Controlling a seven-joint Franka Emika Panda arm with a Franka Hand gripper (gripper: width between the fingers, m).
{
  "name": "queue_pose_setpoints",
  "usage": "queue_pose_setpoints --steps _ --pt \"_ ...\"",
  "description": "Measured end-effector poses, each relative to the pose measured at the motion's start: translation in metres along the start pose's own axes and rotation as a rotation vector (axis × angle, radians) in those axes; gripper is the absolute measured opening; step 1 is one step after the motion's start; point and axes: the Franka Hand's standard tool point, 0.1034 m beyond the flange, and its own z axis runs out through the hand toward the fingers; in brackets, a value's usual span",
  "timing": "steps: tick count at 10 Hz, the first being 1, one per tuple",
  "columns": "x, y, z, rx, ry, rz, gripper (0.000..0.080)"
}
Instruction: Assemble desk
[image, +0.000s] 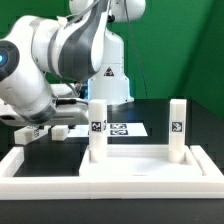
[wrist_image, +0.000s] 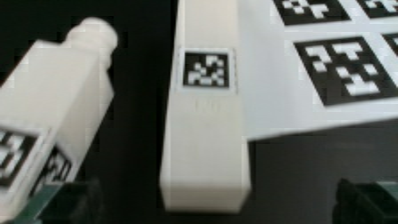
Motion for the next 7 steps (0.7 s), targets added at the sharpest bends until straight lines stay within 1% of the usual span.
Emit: queue_pose_setpoints --steps 2,4,5,6,7 --pt "-0.003 -0.008 0.016 0.0 -0.03 -0.005 0.0649" --pt "-0.004 -0.007 0.029 0.001 -0.055 -0.001 0.0649" --pt "-0.006 -0.006 0.034 0.002 -0.071 0.006 0.0649" --pt "-0.005 -0.006 0.033 0.001 -0.068 0.006 0.0649" --pt "-0.005 -0.006 0.033 0.001 -0.068 0.006 0.0561"
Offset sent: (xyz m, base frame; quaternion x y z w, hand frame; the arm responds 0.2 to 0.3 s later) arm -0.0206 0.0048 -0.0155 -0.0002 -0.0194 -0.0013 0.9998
